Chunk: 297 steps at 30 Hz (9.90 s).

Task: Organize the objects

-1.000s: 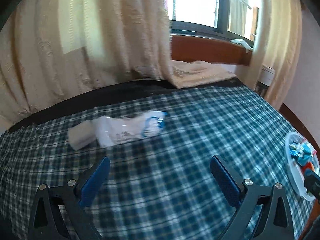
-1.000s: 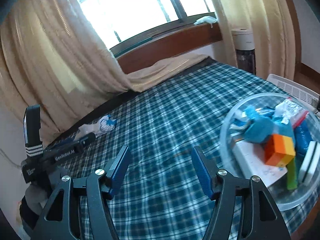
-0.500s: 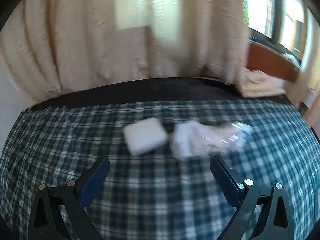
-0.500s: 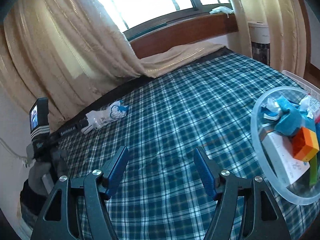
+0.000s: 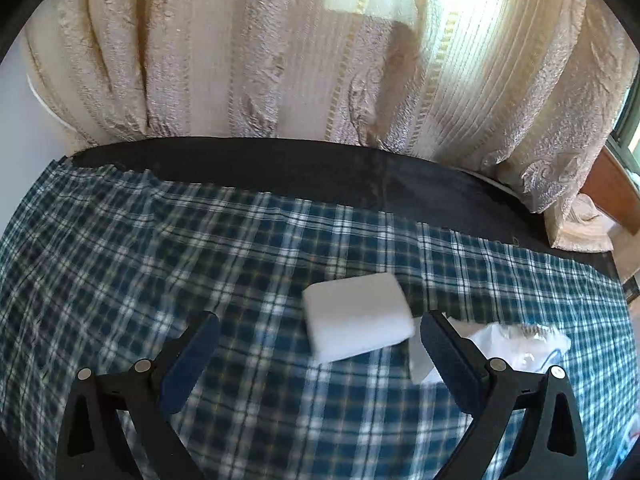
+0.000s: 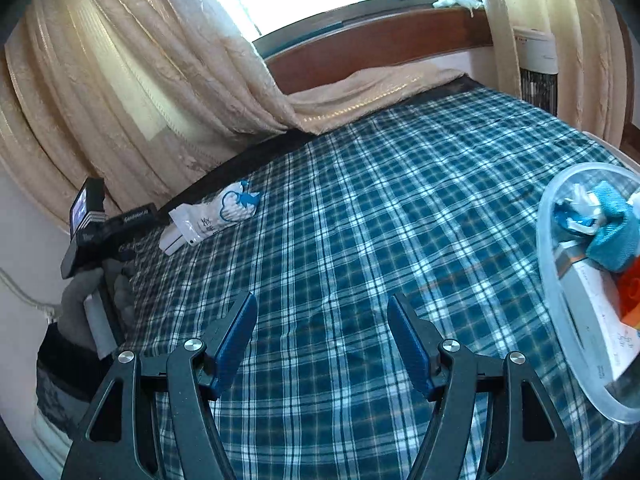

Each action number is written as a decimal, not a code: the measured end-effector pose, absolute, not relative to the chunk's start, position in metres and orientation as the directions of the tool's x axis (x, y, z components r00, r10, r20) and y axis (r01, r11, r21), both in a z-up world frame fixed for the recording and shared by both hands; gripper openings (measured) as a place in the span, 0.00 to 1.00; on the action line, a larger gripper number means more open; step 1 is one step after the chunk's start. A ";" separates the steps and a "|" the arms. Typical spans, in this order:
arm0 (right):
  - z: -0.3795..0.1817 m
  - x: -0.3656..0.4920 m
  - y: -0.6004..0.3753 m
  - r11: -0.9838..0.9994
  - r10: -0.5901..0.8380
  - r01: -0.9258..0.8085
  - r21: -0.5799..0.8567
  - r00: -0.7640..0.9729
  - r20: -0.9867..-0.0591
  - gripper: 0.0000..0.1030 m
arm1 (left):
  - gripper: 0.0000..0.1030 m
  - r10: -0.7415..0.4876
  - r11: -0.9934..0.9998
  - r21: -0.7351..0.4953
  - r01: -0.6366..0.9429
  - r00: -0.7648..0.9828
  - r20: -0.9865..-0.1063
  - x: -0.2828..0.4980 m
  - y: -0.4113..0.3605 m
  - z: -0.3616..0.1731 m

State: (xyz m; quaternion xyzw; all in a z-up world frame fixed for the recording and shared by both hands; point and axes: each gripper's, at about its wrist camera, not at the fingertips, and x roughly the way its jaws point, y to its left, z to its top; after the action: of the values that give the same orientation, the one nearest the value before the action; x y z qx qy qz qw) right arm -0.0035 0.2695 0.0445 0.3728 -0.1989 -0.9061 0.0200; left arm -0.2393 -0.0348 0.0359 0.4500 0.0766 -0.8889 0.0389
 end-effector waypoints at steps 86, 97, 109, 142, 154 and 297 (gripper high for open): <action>0.017 -0.226 0.079 -0.840 -0.426 0.518 0.162 -0.443 -0.789 0.75 | 0.64 0.006 -0.984 -0.112 0.140 -0.597 -0.802 -0.224 -0.081 0.029; 0.006 -0.225 0.073 -0.893 -0.352 0.431 0.132 -0.484 -0.801 0.49 | 0.64 0.022 -0.985 -0.119 0.122 -0.604 -0.797 -0.222 -0.078 0.035; 0.027 -0.179 0.112 -0.931 -0.349 0.297 0.212 -0.557 -0.753 0.46 | 0.64 0.101 -0.988 -0.152 0.025 -0.638 -0.763 -0.208 -0.058 0.056; 0.072 0.042 0.314 -0.907 -0.074 -0.202 0.369 -0.786 -0.613 0.46 | 0.65 0.286 -0.937 -0.059 -0.345 -0.655 -0.699 -0.123 0.049 0.081; 0.084 0.099 0.396 -0.803 0.130 -0.420 0.423 -0.816 -0.564 0.46 | 0.65 0.319 -0.910 -0.041 -0.413 -0.633 -0.705 -0.103 0.080 0.086; 0.066 0.145 0.377 -0.845 0.430 -0.534 -0.036 -0.638 -0.638 0.94 | 1.00 0.497 -0.688 0.077 -0.721 -0.546 -0.674 0.023 0.264 0.086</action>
State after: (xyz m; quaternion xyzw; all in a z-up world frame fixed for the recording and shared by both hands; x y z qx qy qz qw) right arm 0.1449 0.3768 0.0659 0.3306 -0.0781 -0.9017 -0.2673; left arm 0.0230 0.2644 0.0864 0.3192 -0.1759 -0.8615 -0.3534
